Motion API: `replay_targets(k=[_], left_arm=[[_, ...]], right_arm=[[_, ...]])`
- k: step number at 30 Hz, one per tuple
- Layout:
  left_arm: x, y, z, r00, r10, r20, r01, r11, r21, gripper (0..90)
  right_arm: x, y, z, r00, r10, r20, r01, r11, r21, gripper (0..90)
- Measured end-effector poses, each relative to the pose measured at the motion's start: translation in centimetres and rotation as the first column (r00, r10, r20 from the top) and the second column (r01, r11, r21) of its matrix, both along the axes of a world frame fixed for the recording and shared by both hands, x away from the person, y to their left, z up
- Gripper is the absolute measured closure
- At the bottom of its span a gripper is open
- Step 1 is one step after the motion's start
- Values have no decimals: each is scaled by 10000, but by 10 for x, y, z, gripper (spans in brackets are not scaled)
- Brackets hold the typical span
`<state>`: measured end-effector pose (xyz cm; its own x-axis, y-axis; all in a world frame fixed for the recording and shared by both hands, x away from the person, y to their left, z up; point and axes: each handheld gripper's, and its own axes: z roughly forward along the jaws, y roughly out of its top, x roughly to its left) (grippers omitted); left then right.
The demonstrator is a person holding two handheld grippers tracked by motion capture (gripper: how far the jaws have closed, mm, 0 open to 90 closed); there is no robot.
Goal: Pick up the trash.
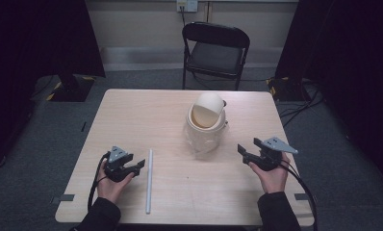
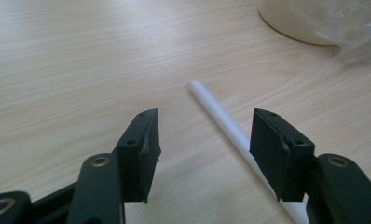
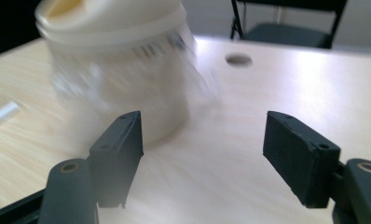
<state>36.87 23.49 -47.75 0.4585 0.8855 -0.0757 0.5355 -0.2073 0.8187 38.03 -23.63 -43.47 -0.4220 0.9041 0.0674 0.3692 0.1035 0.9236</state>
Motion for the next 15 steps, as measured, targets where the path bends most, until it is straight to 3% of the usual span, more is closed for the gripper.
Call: replay_targets(k=[3, 5, 11, 15], left_arm=[[5, -10, -2, 9999, -107, -94, 107, 9999, 35, 438], [7, -14, -5, 9996, -145, -236, 146, 9999, 2, 455], [11, -24, -12, 9972, -228, -715, 257, 9989, 396, 474], [12, -28, -15, 9944, -214, -1039, 294, 9966, 763, 521]], right_arm=[[-2, -13, -21, 9987, -308, -410, 306, 9995, -67, 285], [-1, -22, -36, 9941, -429, -993, 398, 9986, -334, 288], [-2, -29, -47, 9900, -534, -1306, 467, 9975, -533, 295], [-3, -30, -47, 9909, -518, -1245, 458, 9977, -503, 299]])
